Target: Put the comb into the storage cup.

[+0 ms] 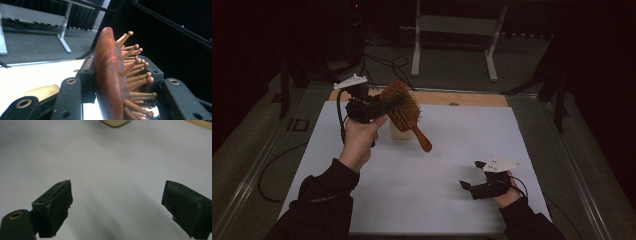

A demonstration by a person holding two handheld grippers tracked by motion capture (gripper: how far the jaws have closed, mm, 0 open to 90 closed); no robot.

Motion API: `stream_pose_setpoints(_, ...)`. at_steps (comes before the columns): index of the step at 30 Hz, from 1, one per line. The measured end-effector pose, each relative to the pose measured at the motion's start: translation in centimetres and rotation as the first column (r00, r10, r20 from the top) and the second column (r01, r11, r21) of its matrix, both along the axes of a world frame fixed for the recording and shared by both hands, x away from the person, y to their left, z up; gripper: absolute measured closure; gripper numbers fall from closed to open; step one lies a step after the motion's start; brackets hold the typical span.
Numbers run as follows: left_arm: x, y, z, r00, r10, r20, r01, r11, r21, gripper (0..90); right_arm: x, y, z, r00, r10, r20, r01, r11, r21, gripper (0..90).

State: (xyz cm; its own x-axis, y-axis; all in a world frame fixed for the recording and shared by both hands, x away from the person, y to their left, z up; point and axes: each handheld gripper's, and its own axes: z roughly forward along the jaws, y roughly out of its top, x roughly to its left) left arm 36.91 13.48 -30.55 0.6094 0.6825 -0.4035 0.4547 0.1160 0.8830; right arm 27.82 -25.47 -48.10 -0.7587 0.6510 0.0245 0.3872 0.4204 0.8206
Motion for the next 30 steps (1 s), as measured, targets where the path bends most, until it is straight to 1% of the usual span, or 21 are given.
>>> stream_pose_setpoints(1,0.2,0.1,0.4,1.0000,0.006,0.006,-0.006,1.0000,0.008,55.6,0.0,0.0,0.0,1.0000,0.001,-0.004,-0.001,1.000,0.003,9.6)
stream_pose_setpoints(4,0.8,0.6,1.4,0.9992,0.031,0.023,-0.032,0.9992,0.022,55.5,0.0,0.0,0.0,0.9999,0.015,0.007,-0.015,1.000,0.000,9.6)
stream_pose_setpoints(5,1.1,0.8,1.7,0.9988,0.043,0.026,-0.043,0.9988,0.021,55.5,0.0,0.0,0.0,0.9998,0.016,0.007,-0.016,1.000,-0.001,9.6)
stream_pose_setpoints(6,1.1,0.8,1.7,0.9988,0.043,0.026,-0.043,0.9988,0.021,55.5,0.0,0.0,0.0,0.9998,0.016,0.007,-0.016,1.000,-0.001,9.6)
stream_pose_setpoints(7,1.4,1.2,2.2,0.9980,0.050,0.038,-0.051,0.9984,0.023,55.5,0.0,0.1,-0.1,0.9998,0.020,0.007,-0.020,1.000,-0.001,9.6)
stream_pose_setpoints(8,1.8,1.4,2.6,0.9971,0.064,0.041,-0.065,0.9976,0.024,55.5,-0.1,0.2,-0.2,0.9998,0.018,-0.002,-0.018,1.000,0.007,9.6)
stream_pose_setpoints(9,2.0,1.6,2.7,0.9963,0.073,0.045,-0.074,0.9970,0.024,55.5,-0.1,0.2,-0.2,0.9997,0.025,0.000,-0.025,1.000,-0.001,9.6)
stream_pose_setpoints(12,2.9,2.2,3.3,0.9930,0.108,0.048,-0.110,0.9935,0.030,55.5,-0.2,0.3,-0.2,0.9994,0.035,0.005,-0.034,0.999,-0.010,9.6)
stream_pose_setpoints(13,3.1,2.4,3.5,0.9920,0.116,0.051,-0.118,0.9923,0.039,55.5,-0.2,0.4,-0.2,0.9995,0.032,0.006,-0.032,0.999,-0.011,9.6)
stream_pose_setpoints(14,3.4,2.5,3.6,0.9897,0.134,0.051,-0.136,0.9900,0.038,55.5,-0.2,0.4,-0.2,0.9995,0.032,0.004,-0.032,0.999,-0.006,9.6)
stream_pose_setpoints(15,3.6,2.6,3.6,0.9887,0.140,0.053,-0.142,0.9888,0.045,55.5,-0.2,0.4,-0.2,0.9991,0.041,0.008,-0.041,0.999,-0.011,9.6)
stream_pose_setpoints(17,4.0,2.7,3.7,0.9854,0.161,0.054,-0.164,0.9847,0.057,55.5,-0.2,0.5,-0.2,0.9990,0.042,0.010,-0.042,0.999,-0.009,9.6)
stream_pose_setpoints(19,4.4,2.8,3.7,0.9836,0.171,0.055,-0.175,0.9821,0.069,55.5,-0.2,0.4,-0.2,0.9989,0.043,0.016,-0.043,0.999,-0.011,9.6)
stream_pose_setpoints(23,5.2,2.9,3.3,0.9782,0.200,0.056,-0.205,0.9739,0.098,55.5,-0.2,0.4,-0.2,0.9991,0.040,0.016,-0.040,0.999,-0.006,9.7)
stream_pose_setpoints(24,5.5,2.9,3.1,0.9761,0.211,0.052,-0.215,0.9717,0.097,55.5,-0.2,0.4,-0.2,0.9991,0.039,0.016,-0.039,0.999,-0.004,9.6)
stream_pose_setpoints(27,6.1,3.0,2.7,0.9738,0.224,0.040,-0.226,0.9698,0.091,55.5,-0.3,0.4,-0.1,0.9987,0.047,0.022,-0.047,0.999,-0.005,9.6)
stream_pose_setpoints(28,6.3,3.0,2.5,0.9739,0.223,0.042,-0.226,0.9696,0.094,55.5,-0.3,0.4,-0.1,0.9982,0.054,0.028,-0.053,0.999,-0.007,9.7)
stream_pose_setpoints(30,6.6,2.9,2.2,0.9703,0.238,0.045,-0.241,0.9650,0.103,55.5,-0.4,0.5,0.0,0.9980,0.056,0.027,-0.056,0.998,-0.006,9.7)
